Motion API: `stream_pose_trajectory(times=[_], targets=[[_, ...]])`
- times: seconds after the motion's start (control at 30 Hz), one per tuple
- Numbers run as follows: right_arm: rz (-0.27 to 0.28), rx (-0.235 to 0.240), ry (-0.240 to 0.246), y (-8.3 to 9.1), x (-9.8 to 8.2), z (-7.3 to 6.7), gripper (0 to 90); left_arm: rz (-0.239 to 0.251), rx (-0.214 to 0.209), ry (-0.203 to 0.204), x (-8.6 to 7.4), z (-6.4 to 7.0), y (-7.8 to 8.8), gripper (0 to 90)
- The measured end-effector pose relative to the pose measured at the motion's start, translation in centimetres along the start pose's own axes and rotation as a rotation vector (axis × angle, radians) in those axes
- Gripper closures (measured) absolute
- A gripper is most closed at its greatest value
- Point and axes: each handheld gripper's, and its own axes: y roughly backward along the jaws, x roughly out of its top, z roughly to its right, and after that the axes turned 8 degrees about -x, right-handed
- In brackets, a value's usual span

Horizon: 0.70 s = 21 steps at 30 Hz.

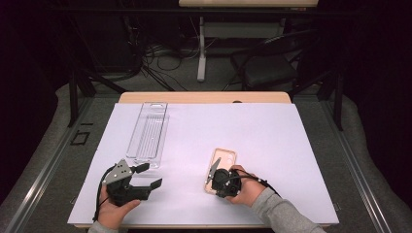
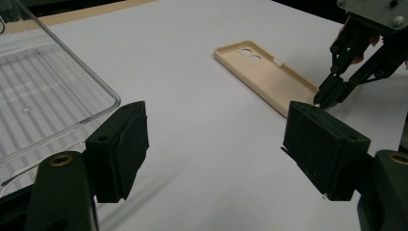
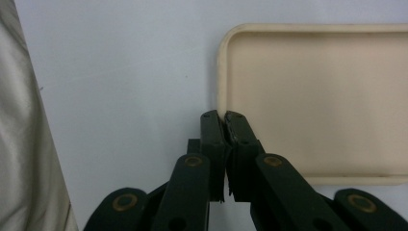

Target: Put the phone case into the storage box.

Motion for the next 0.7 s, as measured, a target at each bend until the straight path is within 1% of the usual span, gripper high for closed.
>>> stream_pose_trajectory(times=[0.1, 0.17, 0.3, 0.43, 0.53, 0.6, 0.63, 0.7], targets=[[0.002, -0.004, 0.003, 0.10, 0.00, 0.02, 87.6, -0.002, 0.001, -0.001, 0.01, -0.01, 0.03, 23.7], [0.004, -0.006, -0.007, 0.16, -0.04, -0.02, 87.6, -0.002, 0.001, -0.001, 0.01, -0.01, 0.02, 23.7], [0.005, -0.013, -0.008, 0.26, -0.08, -0.01, 87.6, -0.001, 0.001, -0.001, 0.00, 0.00, -0.02, 23.7], [0.020, -0.028, 0.002, 0.35, -0.07, -0.03, 87.7, 0.000, 0.001, 0.000, -0.01, -0.01, -0.02, 23.7], [0.028, -0.037, -0.006, 0.53, -0.06, -0.12, 87.7, -0.001, 0.000, -0.001, -0.01, -0.01, -0.03, 23.7], [0.033, -0.043, 0.003, 0.62, -0.07, -0.07, 87.7, -0.001, -0.001, 0.000, -0.01, -0.01, -0.05, 23.7], [0.033, -0.043, -0.006, 0.67, -0.09, -0.13, 87.7, -0.001, 0.000, 0.000, -0.01, -0.01, -0.06, 23.7], [0.036, -0.051, -0.002, 0.74, -0.10, -0.13, 87.7, -0.001, -0.001, 0.000, -0.01, -0.01, -0.07, 23.7]])
